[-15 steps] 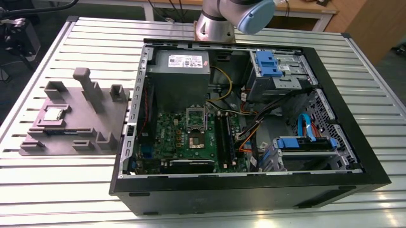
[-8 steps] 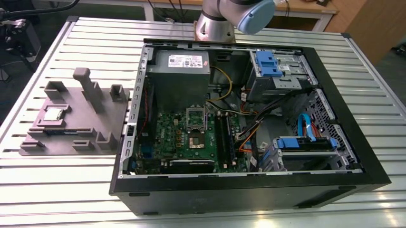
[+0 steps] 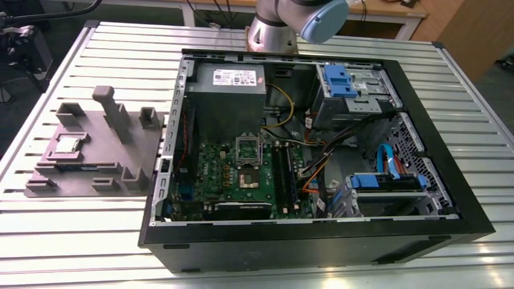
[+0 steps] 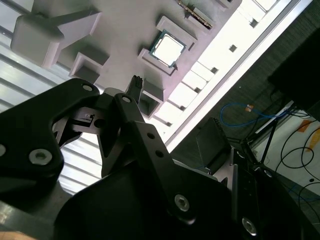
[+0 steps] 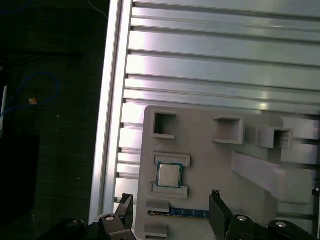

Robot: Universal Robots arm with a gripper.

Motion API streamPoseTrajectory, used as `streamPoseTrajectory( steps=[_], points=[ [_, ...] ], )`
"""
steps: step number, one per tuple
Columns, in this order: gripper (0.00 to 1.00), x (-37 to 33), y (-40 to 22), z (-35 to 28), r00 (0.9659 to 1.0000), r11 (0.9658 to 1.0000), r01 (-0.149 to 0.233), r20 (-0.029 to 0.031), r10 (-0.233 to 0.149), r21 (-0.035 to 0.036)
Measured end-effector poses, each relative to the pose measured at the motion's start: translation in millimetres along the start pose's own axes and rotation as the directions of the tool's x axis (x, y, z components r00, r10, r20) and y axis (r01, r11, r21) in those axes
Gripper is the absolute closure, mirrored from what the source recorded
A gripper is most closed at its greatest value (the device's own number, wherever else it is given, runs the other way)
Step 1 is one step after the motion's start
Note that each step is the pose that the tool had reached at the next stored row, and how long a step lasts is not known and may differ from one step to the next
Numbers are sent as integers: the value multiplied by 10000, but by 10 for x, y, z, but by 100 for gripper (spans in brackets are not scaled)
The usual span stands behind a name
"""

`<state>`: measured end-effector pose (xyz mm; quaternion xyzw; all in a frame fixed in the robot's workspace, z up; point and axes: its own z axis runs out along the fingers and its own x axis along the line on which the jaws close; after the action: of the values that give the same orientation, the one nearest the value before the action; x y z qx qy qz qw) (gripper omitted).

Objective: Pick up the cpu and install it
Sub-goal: 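Pick up the cpu and move it towards the insertion slot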

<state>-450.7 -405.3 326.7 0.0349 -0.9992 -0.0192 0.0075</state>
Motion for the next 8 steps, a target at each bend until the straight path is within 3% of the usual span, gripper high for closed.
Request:
streamPoseTrajectory(
  steps=[8],
  points=[
    [29,0,-6,26,10000,10000,0,-1,0,1]
  ],
)
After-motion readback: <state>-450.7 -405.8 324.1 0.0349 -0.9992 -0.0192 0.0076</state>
